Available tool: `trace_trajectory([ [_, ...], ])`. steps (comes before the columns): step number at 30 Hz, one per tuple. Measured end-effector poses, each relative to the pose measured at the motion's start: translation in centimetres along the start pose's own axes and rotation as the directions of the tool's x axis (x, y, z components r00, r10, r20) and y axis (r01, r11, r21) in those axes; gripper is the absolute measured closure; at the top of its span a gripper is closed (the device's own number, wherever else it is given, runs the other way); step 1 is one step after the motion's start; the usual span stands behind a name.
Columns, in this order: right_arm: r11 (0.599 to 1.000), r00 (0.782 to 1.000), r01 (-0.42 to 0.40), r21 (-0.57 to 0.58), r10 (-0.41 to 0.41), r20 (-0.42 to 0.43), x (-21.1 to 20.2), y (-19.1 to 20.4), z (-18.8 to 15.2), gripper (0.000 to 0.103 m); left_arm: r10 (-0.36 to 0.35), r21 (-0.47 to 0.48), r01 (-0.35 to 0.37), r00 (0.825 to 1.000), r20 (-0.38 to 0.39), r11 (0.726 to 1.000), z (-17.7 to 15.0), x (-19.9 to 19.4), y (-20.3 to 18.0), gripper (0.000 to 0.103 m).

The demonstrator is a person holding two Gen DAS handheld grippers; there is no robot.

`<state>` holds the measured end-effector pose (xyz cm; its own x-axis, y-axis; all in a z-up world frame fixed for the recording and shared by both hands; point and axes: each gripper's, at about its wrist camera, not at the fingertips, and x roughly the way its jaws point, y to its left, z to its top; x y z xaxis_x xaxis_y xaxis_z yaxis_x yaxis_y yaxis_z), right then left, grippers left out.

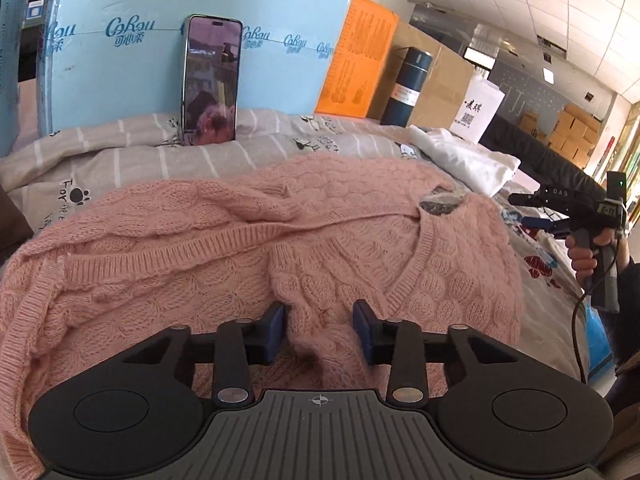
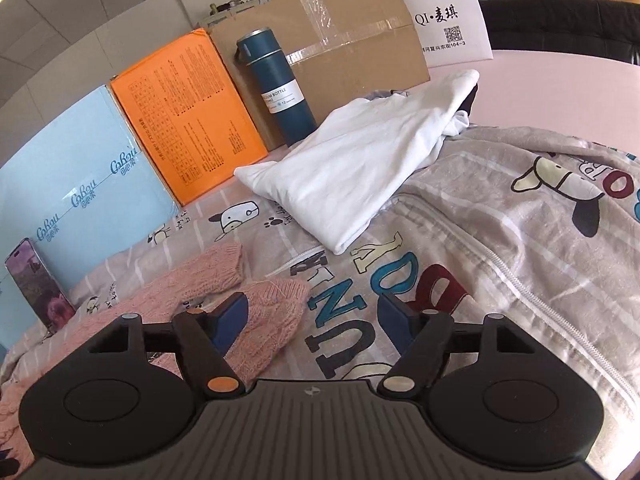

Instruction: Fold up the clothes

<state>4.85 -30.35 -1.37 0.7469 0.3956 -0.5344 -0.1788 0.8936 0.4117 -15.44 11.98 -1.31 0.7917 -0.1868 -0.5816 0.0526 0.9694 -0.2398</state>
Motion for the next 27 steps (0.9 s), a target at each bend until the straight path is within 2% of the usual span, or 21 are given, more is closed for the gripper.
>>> trace_trajectory([
  [3,0.999,0.999,0.01,0.038,-0.008,-0.041,1.9,0.1,-0.1,0.034,-0.001,0.052,-0.001,0.999,0.038,0.999,0.0,-0.6,-1.6,0.085],
  [4,0.999,0.999,0.016,0.029,-0.015,-0.031,2.3,0.4,-0.2,0.034,-0.002,0.062,-0.001,0.998,0.055,0.998,0.0,-1.0,-2.1,0.086],
  [7,0.999,0.999,0.027,-0.016,-0.028,-0.023,2.6,1.3,-0.4,0.034,-0.055,0.123,0.042,0.993,0.103,0.991,0.1,-2.3,-4.4,0.086],
  [9,0.999,0.999,0.042,-0.023,-0.042,-0.019,2.5,1.4,-0.5,0.034,-0.106,0.189,0.086,0.99,0.095,0.978,-0.1,-2.6,-6.4,0.087],
  [13,0.994,0.997,0.073,-0.081,-0.07,0.037,1.2,2.0,-0.6,0.035,-0.133,0.3,0.115,0.99,0.04,0.947,-1.4,-2.4,-9.0,0.084],
  [15,0.988,0.995,0.07,-0.135,-0.06,0.079,0.1,2.6,-0.8,0.034,-0.166,0.311,0.151,0.986,0.02,0.938,-1.9,-2.4,-9.3,0.077],
  [17,0.985,0.997,-0.02,-0.171,0.032,0.066,-1.2,3.2,-0.9,0.034,-0.173,0.294,0.15,0.983,0.055,0.944,-2.1,-3.3,-8.9,0.05],
  [19,0.972,0.988,-0.149,-0.183,0.155,0.019,-2.1,4.0,-1.1,0.034,-0.173,0.271,0.14,0.98,0.103,0.952,-2.3,-4.3,-8.4,0.034],
  [21,0.929,0.951,-0.308,-0.205,0.303,-0.053,-2.9,5.4,-1.7,0.034,-0.172,0.247,0.132,0.974,0.15,0.96,-2.5,-5.3,-7.9,0.027],
  [22,0.899,0.924,-0.383,-0.214,0.37,-0.101,-3.1,6.2,-2.4,0.034,-0.138,0.228,0.096,0.974,0.178,0.969,-2.6,-5.9,-7.4,0.023],
  [24,0.832,0.86,-0.506,-0.225,0.469,-0.2,-3.1,8.0,-3.8,0.034,-0.004,0.157,-0.032,0.976,0.219,0.987,-3.0,-6.9,-6.2,0.02],
  [27,0.72,0.752,-0.647,-0.252,0.549,-0.365,-2.6,11.7,-6.7,0.034,0.169,0.089,-0.19,0.964,0.205,0.978,-4.2,-7.9,-5.1,0.02],
])
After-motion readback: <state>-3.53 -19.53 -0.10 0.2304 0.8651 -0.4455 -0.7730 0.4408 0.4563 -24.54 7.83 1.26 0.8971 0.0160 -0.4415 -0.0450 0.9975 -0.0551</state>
